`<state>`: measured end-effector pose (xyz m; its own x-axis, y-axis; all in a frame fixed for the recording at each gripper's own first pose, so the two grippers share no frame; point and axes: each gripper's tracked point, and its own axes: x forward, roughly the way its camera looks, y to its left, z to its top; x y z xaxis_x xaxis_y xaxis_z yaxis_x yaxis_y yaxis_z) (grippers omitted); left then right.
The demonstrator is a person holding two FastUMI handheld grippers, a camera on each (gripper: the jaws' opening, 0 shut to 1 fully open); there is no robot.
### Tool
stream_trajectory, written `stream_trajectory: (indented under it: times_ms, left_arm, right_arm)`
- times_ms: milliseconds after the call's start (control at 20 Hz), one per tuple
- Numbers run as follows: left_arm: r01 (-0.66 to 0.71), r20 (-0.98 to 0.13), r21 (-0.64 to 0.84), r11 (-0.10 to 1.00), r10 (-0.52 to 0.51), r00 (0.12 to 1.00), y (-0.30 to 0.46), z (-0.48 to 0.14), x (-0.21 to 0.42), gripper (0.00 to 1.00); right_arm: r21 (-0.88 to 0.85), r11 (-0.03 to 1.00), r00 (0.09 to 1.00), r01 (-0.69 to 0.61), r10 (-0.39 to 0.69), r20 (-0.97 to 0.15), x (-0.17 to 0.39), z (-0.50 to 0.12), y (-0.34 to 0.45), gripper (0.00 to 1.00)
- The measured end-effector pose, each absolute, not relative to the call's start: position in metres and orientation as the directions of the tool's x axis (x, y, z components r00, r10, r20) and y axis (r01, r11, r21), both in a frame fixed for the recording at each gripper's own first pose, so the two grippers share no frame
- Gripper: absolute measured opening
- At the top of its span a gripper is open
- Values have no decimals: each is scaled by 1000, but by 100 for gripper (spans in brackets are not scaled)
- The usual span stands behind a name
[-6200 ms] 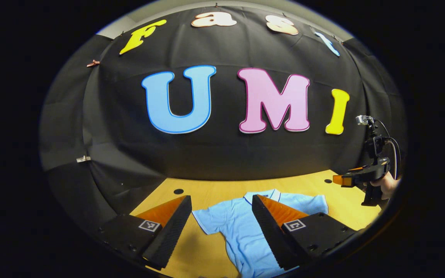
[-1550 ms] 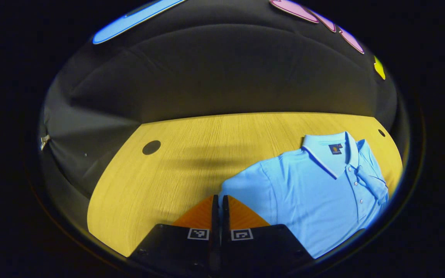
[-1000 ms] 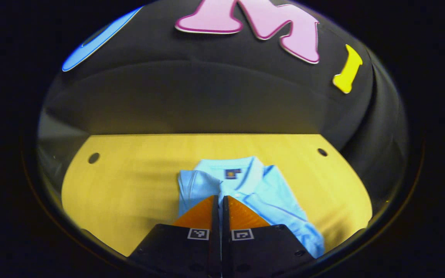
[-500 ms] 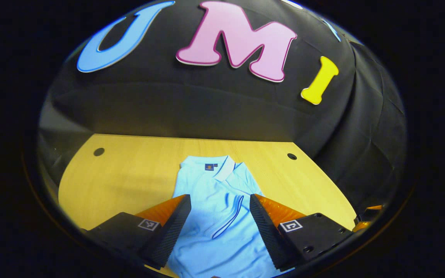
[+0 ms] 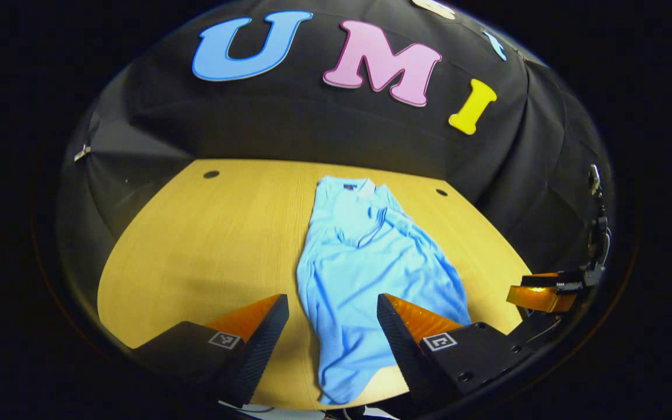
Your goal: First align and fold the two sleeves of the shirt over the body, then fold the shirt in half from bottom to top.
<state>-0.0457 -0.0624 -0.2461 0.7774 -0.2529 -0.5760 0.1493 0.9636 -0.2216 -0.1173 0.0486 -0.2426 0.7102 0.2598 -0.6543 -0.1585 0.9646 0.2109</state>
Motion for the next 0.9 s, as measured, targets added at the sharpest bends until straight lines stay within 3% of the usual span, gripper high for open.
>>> stream_trajectory:
  times_ms: [400,450,500,650,800,900]
  left_arm:
    - [164,-691,-217,962,-269,671,-83,-321,-87,98]
    - [173,-699,-212,962,-273,661,-84,-325,-90,98]
    - [186,-705,-203,961,-275,654,-85,-331,-92,97]
    - [217,-709,-162,963,-267,653,-86,-336,-92,98]
    - [245,-713,-93,965,-236,660,-86,-343,-91,95]
    - [269,-708,-50,962,-224,670,-87,-343,-89,87]
  right_arm:
    - [244,961,599,-130,272,-753,-150,-319,81,99]
    - [230,965,591,-127,260,-764,-153,-326,80,92]
    - [221,967,582,-126,252,-773,-156,-332,78,99]
    - [197,975,595,-108,222,-773,-152,-339,74,98]
    - [171,978,605,-118,207,-768,-149,-339,75,96]
    - [116,979,605,-168,195,-772,-152,-342,76,94]
